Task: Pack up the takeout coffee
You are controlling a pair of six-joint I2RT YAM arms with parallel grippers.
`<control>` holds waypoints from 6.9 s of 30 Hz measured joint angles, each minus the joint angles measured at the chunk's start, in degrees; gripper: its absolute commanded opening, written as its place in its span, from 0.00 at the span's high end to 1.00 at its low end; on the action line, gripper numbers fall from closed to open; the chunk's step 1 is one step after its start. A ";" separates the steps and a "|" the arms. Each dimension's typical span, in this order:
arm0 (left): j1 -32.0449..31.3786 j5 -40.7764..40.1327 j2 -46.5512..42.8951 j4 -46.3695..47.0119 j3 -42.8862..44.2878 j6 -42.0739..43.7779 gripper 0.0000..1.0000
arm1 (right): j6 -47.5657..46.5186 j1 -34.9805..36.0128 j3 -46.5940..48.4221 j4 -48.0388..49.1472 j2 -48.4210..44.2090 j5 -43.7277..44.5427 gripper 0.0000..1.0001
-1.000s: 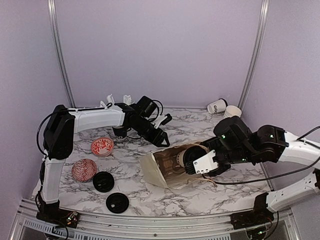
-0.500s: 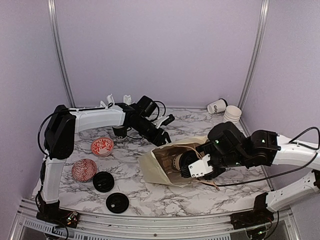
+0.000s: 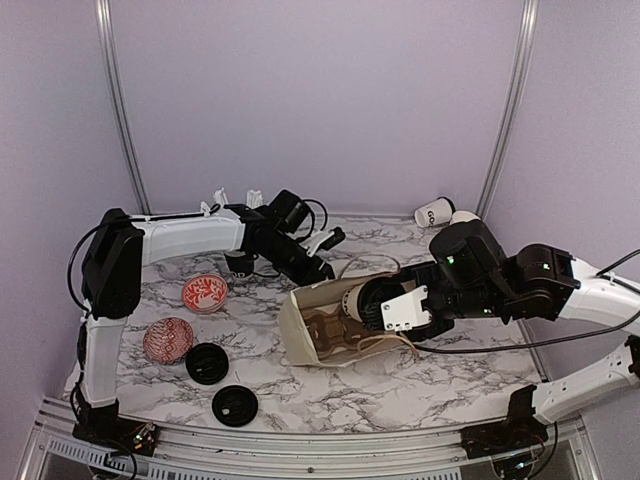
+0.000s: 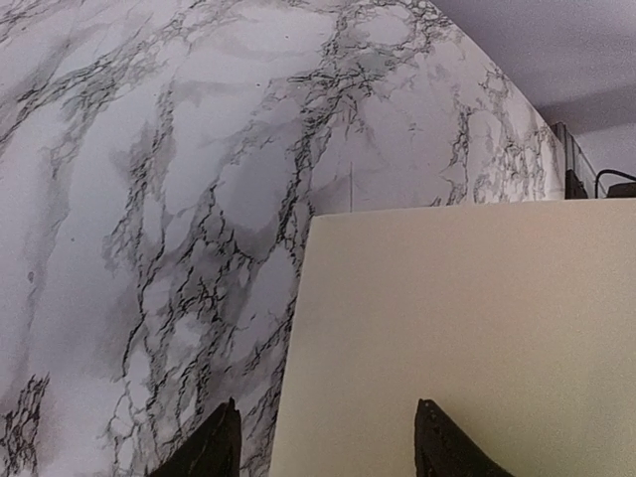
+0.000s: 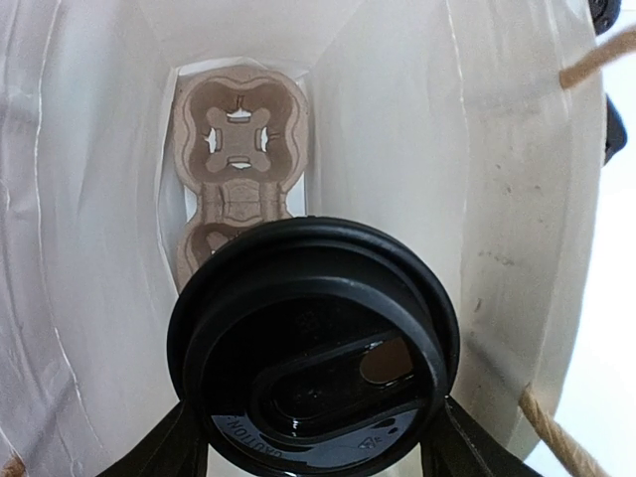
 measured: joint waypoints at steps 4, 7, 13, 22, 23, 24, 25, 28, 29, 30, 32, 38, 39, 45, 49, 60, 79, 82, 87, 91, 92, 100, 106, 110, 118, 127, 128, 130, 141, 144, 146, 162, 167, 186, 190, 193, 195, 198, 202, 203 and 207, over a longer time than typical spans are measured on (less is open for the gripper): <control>1.51 -6.49 -10.82 0.28 -7.08 3.45 0.30 | 0.52 0.00 0.00 -0.04 0.00 0.26 0.52; 2.58 -9.40 -24.20 1.77 -11.58 6.84 0.28 | 0.61 0.00 0.00 -0.02 0.00 0.68 0.52; 0.57 -7.10 -44.06 8.04 -15.65 14.62 0.23 | 0.83 0.00 0.00 -0.04 0.00 1.46 0.52; -8.72 2.40 -39.52 5.92 -13.64 20.52 0.30 | 0.83 0.00 0.00 -0.07 0.00 1.53 0.52; -9.55 2.80 -38.01 5.53 -12.66 20.68 0.31 | 0.83 0.00 0.00 -0.09 0.00 1.53 0.52; -10.21 3.10 -36.65 5.18 -11.54 20.76 0.33 | 0.83 0.00 0.00 -0.11 0.00 1.53 0.52; -10.78 3.52 -35.17 4.96 -10.21 20.85 0.35 | 0.83 0.00 0.00 -0.13 0.00 1.53 0.52; -11.98 5.05 -31.54 4.66 -6.56 20.81 0.43 | 0.83 0.00 0.00 -0.20 0.00 1.53 0.52; -12.22 5.88 -30.56 4.50 -5.42 20.79 0.46 | 0.83 0.00 0.00 -0.22 0.00 1.53 0.52; -12.39 6.54 -29.75 4.44 -4.48 20.70 0.48 | 0.83 0.00 0.00 -0.26 0.00 1.53 0.52; -12.81 7.78 -28.52 4.24 -3.06 20.57 0.51 | 0.83 0.00 0.00 -0.35 0.00 1.53 0.52; -13.86 10.62 -25.99 1.90 0.96 19.71 0.68 | 0.83 0.02 0.00 -0.46 0.00 1.53 0.52; -13.99 10.82 -25.51 1.66 1.66 19.50 0.73 | 0.83 0.02 -0.02 -0.46 0.00 1.53 0.52; -14.23 11.06 -23.12 -0.42 4.42 17.99 0.84 | 0.85 0.02 -0.02 -0.63 0.00 1.53 0.52; -14.23 10.49 -21.55 -1.55 5.40 17.27 0.99 | 1.01 0.02 -0.02 -1.31 -0.02 1.53 0.52; -14.21 1.31 -19.54 1.38 7.80 9.84 1.00 | 1.20 0.11 -0.09 -4.00 -1.40 1.36 0.53; -14.16 1.81 -18.12 13.62 2.62 -3.43 1.00 | -0.24 2.73 -2.27 -2.93 1.18 1.55 0.56; -14.16 2.80 -18.29 13.51 1.11 -3.39 1.00 | 0.59 2.03 -2.25 -2.73 1.40 1.51 0.56; -14.16 4.24 -18.51 13.18 0.24 -3.37 1.00 | 1.31 -0.57 -1.64 -2.51 2.56 1.27 0.57; -14.16 5.09 -18.69 13.16 0.24 -3.37 1.00 | 1.77 -2.25 -1.62 -2.51 4.04 0.59 0.59; -14.16 5.18 -18.73 13.16 0.24 -3.30 1.00 | 1.77 -2.56 -1.62 -2.54 4.17 0.11 0.58; -14.16 5.05 -19.67 13.11 -0.02 -1.99 1.00 | -0.37 -4.22 -1.66 -3.02 -1.73 -6.71 0.56; -14.16 5.05 -19.67 13.09 -0.02 -1.51 1.00 | -0.28 -6.10 -1.66 -2.93 0.09 -7.02 0.57; -14.16 5.07 -19.67 13.11 -0.02 -1.60 1.00 | 1.16 -6.32 -1.57 -2.95 4.31 -6.69 0.58; -14.16 3.37 -20.74 12.96 -1.57 0.52 0.21 | 1.79 -6.32 -0.68 -2.73 6.23 -6.23 0.58; -6.14 -9.44 -26.58 15.74 -7.93 0.26 0.14 | -2.45 -6.29 -7.56 0.02 0.26 -5.16 0.59; -4.85 -10.40 -25.73 16.41 -7.67 -0.72 0.15 | -2.78 -6.29 -8.22 0.31 -0.09 -5.16 0.59; -1.95 -12.13 -21.16 17.70 -5.16 -3.45 0.19 | -3.52 -6.29 -9.49 1.31 -0.70 -5.18 0.59; 1.53 -8.24 10.99 16.26 7.63 -12.31 0.24 | -4.76 -6.25 -13.57 7.34 -2.75 -1.68 0.59; 1.44 -4.66 13.79 15.65 10.69 -13.57 0.25 | -4.57 -6.25 -13.57 8.33 -2.47 0.22 0.60; 1.33 -2.23 14.40 15.72 12.33 -14.14 0.26 | -4.28 -6.27 -13.57 9.05 -1.75 1.51 0.60; -0.52 7.30 14.51 16.39 13.57 -14.58 0.33 | -3.69 -7.43 -13.57 12.20 3.30 6.49 0.60; -0.85 8.70 14.75 16.39 13.57 -14.58 0.34 | -3.69 -7.61 -13.57 12.98 4.44 6.43 0.60; -1.03 12.90 16.57 17.07 13.57 -15.02 0.39 | -3.76 -8.85 -14.14 16.41 7.74 5.68 0.60; -1.05 14.91 17.31 17.79 13.66 -15.67 0.41 | -3.76 -9.09 -13.70 16.24 8.52 5.31 0.60; -1.03 17.59 18.34 18.23 14.40 -16.68 0.42 | -3.69 -9.18 -12.09 14.08 9.07 4.57 0.60; -1.03 19.61 18.75 18.36 14.49 -17.44 0.43 | -3.50 -9.18 -10.47 11.69 9.66 3.78 0.61; -1.05 21.77 19.04 18.27 14.49 -18.78 0.44 | -3.10 -9.20 -7.63 7.78 10.58 2.40 0.61; -1.20 24.76 19.45 18.12 14.49 -20.87 0.43 | -2.56 -9.18 -4.52 2.84 11.15 0.70 0.61; -1.25 25.40 19.54 18.08 14.47 -21.33 0.41 | -2.43 -9.18 -4.02 1.92 11.17 0.22 0.60; -1.55 27.52 20.02 17.84 14.45 -24.15 0.39 | -2.21 -9.18 -1.84 -1.90 11.69 -1.86 0.60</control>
